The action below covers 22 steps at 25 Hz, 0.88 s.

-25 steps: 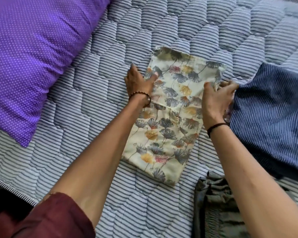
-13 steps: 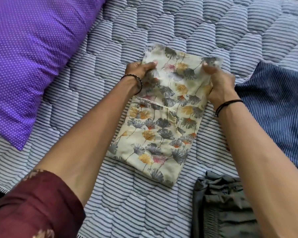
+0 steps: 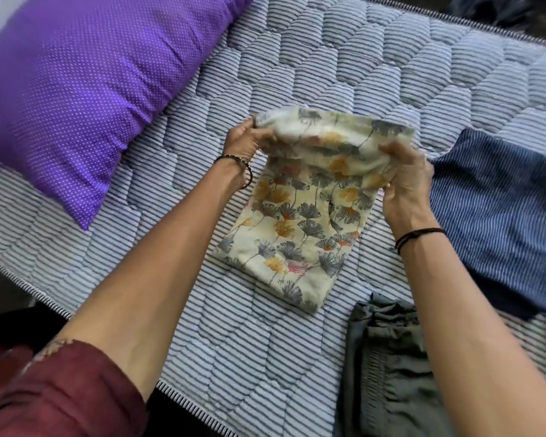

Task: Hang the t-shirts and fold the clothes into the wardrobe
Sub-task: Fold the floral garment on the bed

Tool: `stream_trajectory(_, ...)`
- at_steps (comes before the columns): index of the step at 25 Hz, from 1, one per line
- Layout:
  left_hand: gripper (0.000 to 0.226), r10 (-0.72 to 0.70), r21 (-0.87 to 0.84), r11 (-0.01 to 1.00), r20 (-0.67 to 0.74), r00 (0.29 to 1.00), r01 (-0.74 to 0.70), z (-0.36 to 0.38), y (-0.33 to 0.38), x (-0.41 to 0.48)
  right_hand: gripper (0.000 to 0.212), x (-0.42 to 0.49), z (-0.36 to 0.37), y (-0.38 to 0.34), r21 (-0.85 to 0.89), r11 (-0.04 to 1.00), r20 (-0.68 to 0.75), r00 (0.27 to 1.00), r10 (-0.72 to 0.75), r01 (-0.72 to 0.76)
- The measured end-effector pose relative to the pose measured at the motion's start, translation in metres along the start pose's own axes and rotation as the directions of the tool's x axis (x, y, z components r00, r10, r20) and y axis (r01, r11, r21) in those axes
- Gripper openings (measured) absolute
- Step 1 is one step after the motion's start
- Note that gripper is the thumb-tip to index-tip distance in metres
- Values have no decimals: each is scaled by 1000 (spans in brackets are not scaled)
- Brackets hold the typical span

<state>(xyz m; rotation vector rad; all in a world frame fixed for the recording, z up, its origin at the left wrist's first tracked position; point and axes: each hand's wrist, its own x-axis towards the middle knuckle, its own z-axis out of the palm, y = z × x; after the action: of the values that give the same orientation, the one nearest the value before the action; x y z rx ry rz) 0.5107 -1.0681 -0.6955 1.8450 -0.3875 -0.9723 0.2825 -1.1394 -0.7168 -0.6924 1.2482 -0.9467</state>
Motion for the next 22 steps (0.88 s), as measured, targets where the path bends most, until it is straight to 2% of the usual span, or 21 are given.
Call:
stream_trajectory(2,19,-21,-4,1000,2,1000,21,-14,-6,-20,9,-25,-5,4,-59,998,47,999,-14,17)
stream_trajectory(5,23,-124,-11,992,86,989,125,-39,-25,-47,17,-55,-19,20,-182,980,126,990,-58,81)
stream_trajectory(6,20,-152,-30,987,111,982,157,-49,-34,-55,8,-66,-26,27,-208,973,188,980,-61,100)
stream_trajectory(9,7,-220,-165,956,139,965,242,-76,-64,-70,18,-96,-45,51,-330,935,424,905,26,128)
stream_trajectory(11,31,-253,-151,950,138,958,272,-90,-84,-74,22,-110,-53,69,-483,857,497,862,98,181)
stream_trajectory(13,56,-235,16,972,79,969,235,-96,-97,-75,32,-118,-57,80,-607,732,553,826,110,309)
stream_trajectory(14,57,-191,97,978,41,981,187,-97,-102,-76,34,-120,-57,85,-637,675,577,810,99,371)
stream_trajectory(15,47,-133,178,976,16,991,128,-97,-105,-77,35,-123,-55,89,-652,631,599,796,89,420)
stream_trajectory(17,16,-50,262,964,63,997,31,-97,-106,-81,32,-126,-52,95,-665,561,635,768,80,492)
stream_trajectory(20,23,-22,250,968,144,989,-15,-101,-106,-83,23,-125,-46,97,-706,432,665,735,132,561)
stream_trajectory(22,20,10,298,953,167,986,-60,-106,-107,-80,12,-126,-40,93,-730,353,663,731,159,585)
